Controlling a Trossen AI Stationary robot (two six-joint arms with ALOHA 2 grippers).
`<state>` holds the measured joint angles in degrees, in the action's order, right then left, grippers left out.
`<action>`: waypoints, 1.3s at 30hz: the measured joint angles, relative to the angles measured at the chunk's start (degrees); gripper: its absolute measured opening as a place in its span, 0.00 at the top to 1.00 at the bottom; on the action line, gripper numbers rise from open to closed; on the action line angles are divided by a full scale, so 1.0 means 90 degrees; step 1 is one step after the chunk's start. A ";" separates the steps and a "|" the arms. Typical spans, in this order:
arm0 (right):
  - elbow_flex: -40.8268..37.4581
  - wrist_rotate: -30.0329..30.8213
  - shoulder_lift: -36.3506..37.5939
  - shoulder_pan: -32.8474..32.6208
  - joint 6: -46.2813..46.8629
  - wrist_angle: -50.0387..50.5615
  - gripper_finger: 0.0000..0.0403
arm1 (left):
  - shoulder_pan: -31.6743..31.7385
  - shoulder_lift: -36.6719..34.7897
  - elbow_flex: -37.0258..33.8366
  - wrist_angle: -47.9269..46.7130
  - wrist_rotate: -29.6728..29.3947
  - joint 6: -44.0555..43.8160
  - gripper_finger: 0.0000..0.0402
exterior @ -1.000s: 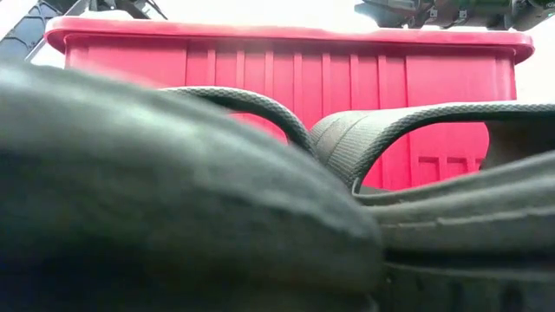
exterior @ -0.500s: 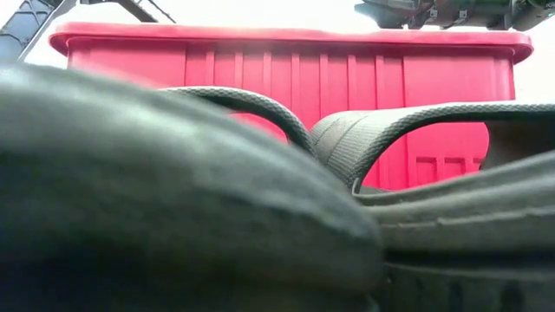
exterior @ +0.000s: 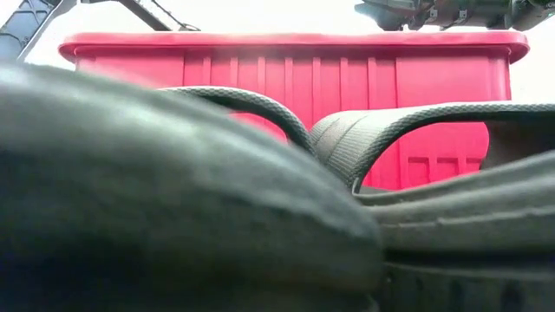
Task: Pick and place slides into bin
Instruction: Put the pink slide into the red bin
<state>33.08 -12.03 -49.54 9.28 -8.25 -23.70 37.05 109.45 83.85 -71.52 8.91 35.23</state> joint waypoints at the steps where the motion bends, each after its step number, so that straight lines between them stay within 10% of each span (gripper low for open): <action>1: 0.0000 0.0000 0.0000 0.0000 0.0002 0.0000 0.63 | -0.0001 0.0000 0.0000 -0.0003 0.0008 -0.0010 0.48; 39: 0.0000 -0.0002 0.0000 0.0000 0.0075 -0.0002 0.63 | -0.0004 0.0000 0.0005 -0.0522 -0.0857 -0.0133 0.48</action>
<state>33.08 -12.05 -49.54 9.28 -7.57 -23.73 37.01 109.45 83.90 -76.23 1.19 34.03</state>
